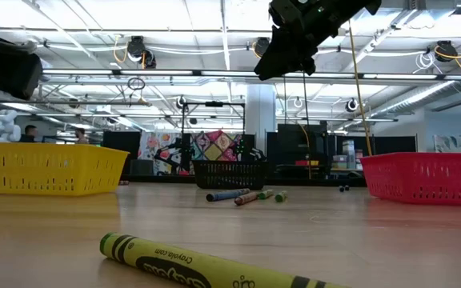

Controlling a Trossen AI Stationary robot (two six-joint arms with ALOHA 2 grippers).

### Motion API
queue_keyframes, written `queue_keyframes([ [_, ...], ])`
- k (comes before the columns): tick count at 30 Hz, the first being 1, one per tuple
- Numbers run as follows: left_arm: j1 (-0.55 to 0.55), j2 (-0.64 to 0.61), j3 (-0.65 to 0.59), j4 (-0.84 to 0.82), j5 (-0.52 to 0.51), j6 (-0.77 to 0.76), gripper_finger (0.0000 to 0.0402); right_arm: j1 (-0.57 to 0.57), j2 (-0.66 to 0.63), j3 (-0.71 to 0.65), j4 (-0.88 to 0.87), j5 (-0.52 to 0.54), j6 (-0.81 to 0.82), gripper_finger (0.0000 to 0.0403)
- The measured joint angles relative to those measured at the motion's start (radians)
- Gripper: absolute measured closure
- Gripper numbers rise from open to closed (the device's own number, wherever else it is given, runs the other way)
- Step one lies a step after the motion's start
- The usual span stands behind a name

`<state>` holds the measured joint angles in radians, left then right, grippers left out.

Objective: Sort crayons
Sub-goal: Put the green crayon into the yellow bin

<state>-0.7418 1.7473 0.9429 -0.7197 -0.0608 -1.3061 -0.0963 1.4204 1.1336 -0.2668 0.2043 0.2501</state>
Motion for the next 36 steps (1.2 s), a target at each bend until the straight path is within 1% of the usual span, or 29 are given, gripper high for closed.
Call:
queue_keyframes([
  [6, 0.010, -0.007, 0.050, -0.067, -0.001, 0.075, 0.0397, 0.000, 0.000, 0.000, 0.000, 0.000, -0.004, 0.0298],
  [8, 0.020, -0.024, 0.070, -0.105, -0.029, 0.097, 0.0398, 0.000, 0.000, 0.000, 0.000, 0.000, -0.004, 0.0298],
  [11, 0.040, -0.074, 0.105, -0.166, -0.064, 0.129, 0.0399, 0.000, 0.000, 0.000, 0.000, 0.000, -0.008, 0.0298],
  [14, 0.064, -0.121, 0.109, -0.235, -0.099, 0.164, 0.0400, 0.000, 0.000, 0.000, 0.000, 0.000, -0.008, 0.0298],
  [21, 0.167, -0.256, 0.112, -0.418, -0.200, 0.264, 0.0401, 0.000, 0.000, 0.000, 0.000, 0.000, -0.008, 0.0298],
  [26, 0.261, -0.304, 0.112, -0.442, -0.209, 0.433, 0.0401, 0.000, 0.000, 0.000, -0.001, 0.000, -0.008, 0.0298],
  [31, 0.361, -0.307, 0.112, -0.439, -0.248, 0.620, 0.0401, -0.002, 0.000, 0.000, -0.002, 0.000, -0.030, 0.0298],
  [36, 0.469, -0.307, 0.065, -0.377, -0.253, 0.795, 0.0402, -0.002, 0.000, 0.000, -0.043, 0.000, -0.078, 0.0298],
])
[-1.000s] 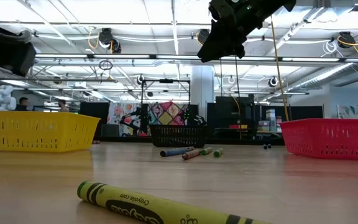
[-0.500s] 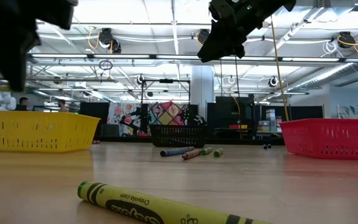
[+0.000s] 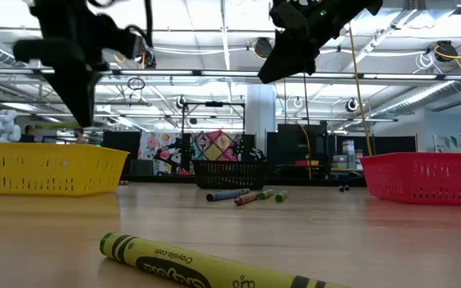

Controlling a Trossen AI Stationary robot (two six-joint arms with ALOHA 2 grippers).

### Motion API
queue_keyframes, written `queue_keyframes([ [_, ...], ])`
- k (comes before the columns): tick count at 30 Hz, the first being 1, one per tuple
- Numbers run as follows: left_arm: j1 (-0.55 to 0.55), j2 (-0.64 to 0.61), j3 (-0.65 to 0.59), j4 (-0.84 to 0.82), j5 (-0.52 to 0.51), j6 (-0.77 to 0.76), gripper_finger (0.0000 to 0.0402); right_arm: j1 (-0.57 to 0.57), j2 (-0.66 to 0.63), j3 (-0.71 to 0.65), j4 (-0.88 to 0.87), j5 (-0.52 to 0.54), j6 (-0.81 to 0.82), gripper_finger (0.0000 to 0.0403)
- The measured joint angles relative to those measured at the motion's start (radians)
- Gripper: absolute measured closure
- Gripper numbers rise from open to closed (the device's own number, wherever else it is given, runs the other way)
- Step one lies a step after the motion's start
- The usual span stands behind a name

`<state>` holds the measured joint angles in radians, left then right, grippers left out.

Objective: Sort crayons
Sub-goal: Put the green crayon into the yellow bin

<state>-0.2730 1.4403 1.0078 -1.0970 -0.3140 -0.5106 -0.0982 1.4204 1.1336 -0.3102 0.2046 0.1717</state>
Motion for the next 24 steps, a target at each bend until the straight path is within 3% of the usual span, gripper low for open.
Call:
queue_keyframes([
  [11, 0.098, 0.000, -0.084, 0.085, 0.135, 0.206, 0.0402, 0.000, 0.000, 0.000, -0.152, -0.011, 0.056, 0.0298],
  [18, 0.122, 0.000, -0.084, 0.123, 0.158, 0.240, 0.0394, 0.005, 0.000, 0.000, -0.185, -0.232, 0.054, 0.0298],
  [24, 0.137, 0.000, -0.084, 0.122, 0.157, 0.259, 0.0365, 0.023, 0.000, 0.000, -0.206, -0.259, 0.052, 0.0298],
])
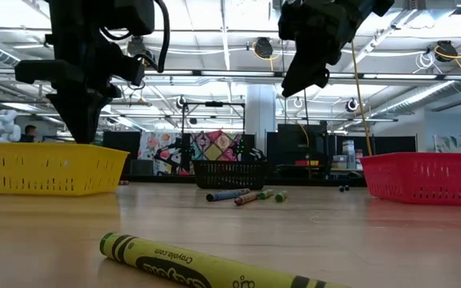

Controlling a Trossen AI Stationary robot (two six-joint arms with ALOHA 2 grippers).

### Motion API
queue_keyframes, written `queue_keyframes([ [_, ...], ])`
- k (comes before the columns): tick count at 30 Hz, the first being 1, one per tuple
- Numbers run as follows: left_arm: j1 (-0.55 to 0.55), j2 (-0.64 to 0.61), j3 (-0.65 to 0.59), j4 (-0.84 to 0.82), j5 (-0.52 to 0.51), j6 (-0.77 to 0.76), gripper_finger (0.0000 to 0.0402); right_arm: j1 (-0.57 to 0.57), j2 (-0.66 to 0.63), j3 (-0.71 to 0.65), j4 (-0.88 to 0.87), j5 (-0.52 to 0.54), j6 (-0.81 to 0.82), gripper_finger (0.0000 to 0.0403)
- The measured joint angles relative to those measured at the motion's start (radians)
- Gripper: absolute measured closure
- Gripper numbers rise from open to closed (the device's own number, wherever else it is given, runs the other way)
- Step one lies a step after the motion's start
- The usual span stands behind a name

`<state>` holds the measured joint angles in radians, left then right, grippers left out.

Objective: Sort crayons
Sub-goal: Put the green crayon into the yellow bin, then put the brown crayon into the red bin

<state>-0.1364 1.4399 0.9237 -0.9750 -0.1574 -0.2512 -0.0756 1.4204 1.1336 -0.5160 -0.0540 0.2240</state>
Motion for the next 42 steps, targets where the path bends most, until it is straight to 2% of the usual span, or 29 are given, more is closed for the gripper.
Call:
queue_keyframes([
  [8, 0.002, 0.000, 0.000, -0.002, 0.000, 0.005, 0.0346, 0.027, 0.000, 0.000, -0.006, 0.000, -0.012, 0.0298],
  [17, 0.002, 0.000, 0.000, 0.002, -0.003, 0.003, 0.0345, 0.068, 0.064, 0.000, -0.007, -0.003, -0.185, 0.0298],
  [23, 0.002, 0.000, 0.000, 0.006, -0.003, 0.003, 0.0344, 0.103, 0.176, 0.000, 0.081, -0.003, -0.336, 0.0298],
  [34, 0.002, -0.001, 0.000, 0.006, -0.003, 0.004, 0.0344, 0.162, 0.272, 0.000, 0.268, -0.005, -0.581, 0.0298],
  [42, 0.002, -0.001, 0.000, 0.000, -0.003, 0.004, 0.0344, 0.177, 0.344, 0.000, 0.335, -0.087, -0.661, 0.0298],
])
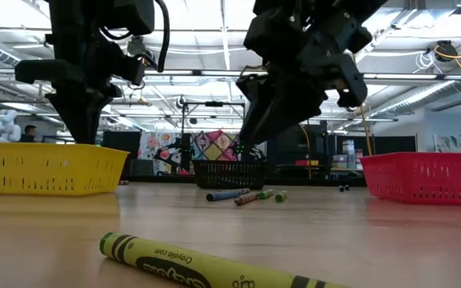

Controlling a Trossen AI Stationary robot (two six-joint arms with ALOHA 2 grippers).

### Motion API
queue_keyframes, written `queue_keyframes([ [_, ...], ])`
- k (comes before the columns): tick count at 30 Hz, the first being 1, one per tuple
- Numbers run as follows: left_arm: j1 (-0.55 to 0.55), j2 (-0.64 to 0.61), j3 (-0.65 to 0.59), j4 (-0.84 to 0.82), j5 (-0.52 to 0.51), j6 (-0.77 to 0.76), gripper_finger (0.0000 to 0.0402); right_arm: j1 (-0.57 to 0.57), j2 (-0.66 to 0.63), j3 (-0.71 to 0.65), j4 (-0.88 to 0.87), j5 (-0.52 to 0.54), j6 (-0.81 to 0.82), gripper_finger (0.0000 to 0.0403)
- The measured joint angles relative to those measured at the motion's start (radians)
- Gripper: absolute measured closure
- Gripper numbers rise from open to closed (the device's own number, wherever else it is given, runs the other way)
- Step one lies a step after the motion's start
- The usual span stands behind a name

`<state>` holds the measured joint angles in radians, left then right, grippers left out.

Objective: Sort crayons
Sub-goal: Put the brown crayon into the red bin

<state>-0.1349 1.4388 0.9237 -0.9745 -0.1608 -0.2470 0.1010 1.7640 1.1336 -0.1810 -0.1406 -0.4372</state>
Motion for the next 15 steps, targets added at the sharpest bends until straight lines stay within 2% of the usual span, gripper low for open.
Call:
queue_keyframes([
  [5, 0.000, 0.000, 0.000, 0.000, 0.000, 0.000, 0.0344, 0.006, 0.027, 0.000, 0.026, -0.047, -0.017, 0.0298],
  [15, 0.000, 0.000, 0.000, 0.001, 0.000, -0.002, 0.0344, 0.016, 0.081, 0.000, 0.066, -0.049, -0.059, 0.0298],
])
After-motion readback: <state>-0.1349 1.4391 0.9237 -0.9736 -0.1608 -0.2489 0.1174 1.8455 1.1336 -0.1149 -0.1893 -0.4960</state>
